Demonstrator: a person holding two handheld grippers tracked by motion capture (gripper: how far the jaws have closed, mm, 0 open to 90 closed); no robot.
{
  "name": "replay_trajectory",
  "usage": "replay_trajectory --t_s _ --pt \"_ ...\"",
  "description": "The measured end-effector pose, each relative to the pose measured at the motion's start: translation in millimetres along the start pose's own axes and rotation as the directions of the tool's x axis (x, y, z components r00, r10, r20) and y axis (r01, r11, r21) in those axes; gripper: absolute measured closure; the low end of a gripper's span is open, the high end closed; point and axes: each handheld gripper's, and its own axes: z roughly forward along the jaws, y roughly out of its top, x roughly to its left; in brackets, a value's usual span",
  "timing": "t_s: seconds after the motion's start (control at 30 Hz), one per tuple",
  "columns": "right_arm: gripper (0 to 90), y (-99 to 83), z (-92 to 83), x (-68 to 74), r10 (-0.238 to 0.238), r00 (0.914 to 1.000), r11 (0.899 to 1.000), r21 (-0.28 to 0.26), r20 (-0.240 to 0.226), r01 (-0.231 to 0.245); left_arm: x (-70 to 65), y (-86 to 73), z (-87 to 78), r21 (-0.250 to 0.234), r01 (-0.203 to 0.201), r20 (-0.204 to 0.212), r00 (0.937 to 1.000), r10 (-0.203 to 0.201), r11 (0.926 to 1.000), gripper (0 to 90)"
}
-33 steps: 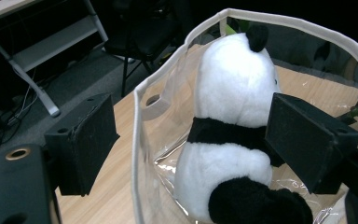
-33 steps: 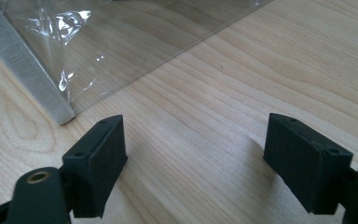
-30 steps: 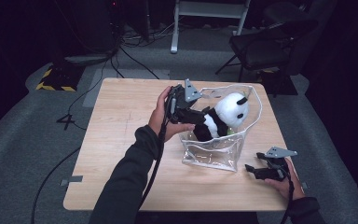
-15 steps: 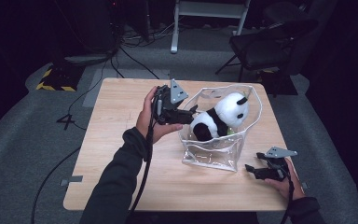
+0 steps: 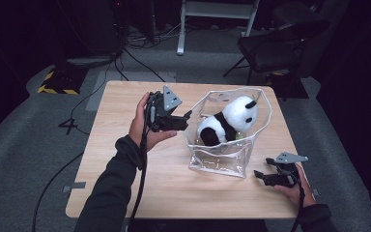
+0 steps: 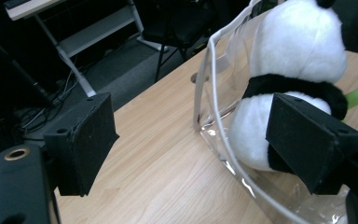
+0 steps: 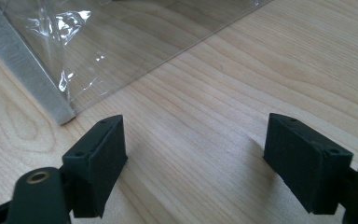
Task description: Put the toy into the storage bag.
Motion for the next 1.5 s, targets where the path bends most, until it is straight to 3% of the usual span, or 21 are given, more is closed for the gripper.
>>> replay_trajectory --t_s 0.2,0.63,0.8,1.13,1.3,1.5 --pt "20.6 0.0 0.0 0.0 0.0 1.0 1.0 0.0 0.0 0.0 5.8 -14.9 -3.5 0.002 0.006 -0.015 0.9999 -0.006 1.0 16.3" --pt "20.6 0.0 0.0 0.0 0.0 1.0 1.0 0.0 0.0 0.0 7.2 -50.4 0.4 0.076 -0.012 -0.008 0.9999 0.013 0.997 16.1" --pt "20.6 0.0 0.0 -0.1 0.001 1.0 1.0 0.0 0.001 -0.001 1.9 -66.2 4.6 0.128 -0.04 -0.007 0.9991 0.041 0.9909 16.1" --pt "20.6 -0.2 -0.2 -0.1 0.003 1.0 1.0 0.0 0.002 -0.003 -9.8 -92.4 7.7 0.184 -0.062 0.002 0.998 0.063 0.9809 16.1" --pt "20.6 -0.4 -0.4 0.0 0.006 1.0 1.0 0.0 0.002 -0.006 -14.0 -106.2 10.8 0.205 -0.061 0.016 0.9981 0.059 0.9769 16.1" --pt "20.6 -0.4 -0.4 0.0 0.006 1.0 1.0 0.0 0.002 -0.006 -17.6 -128.0 14.1 0.251 -0.058 0.03 0.9982 0.053 0.9662 16.1"
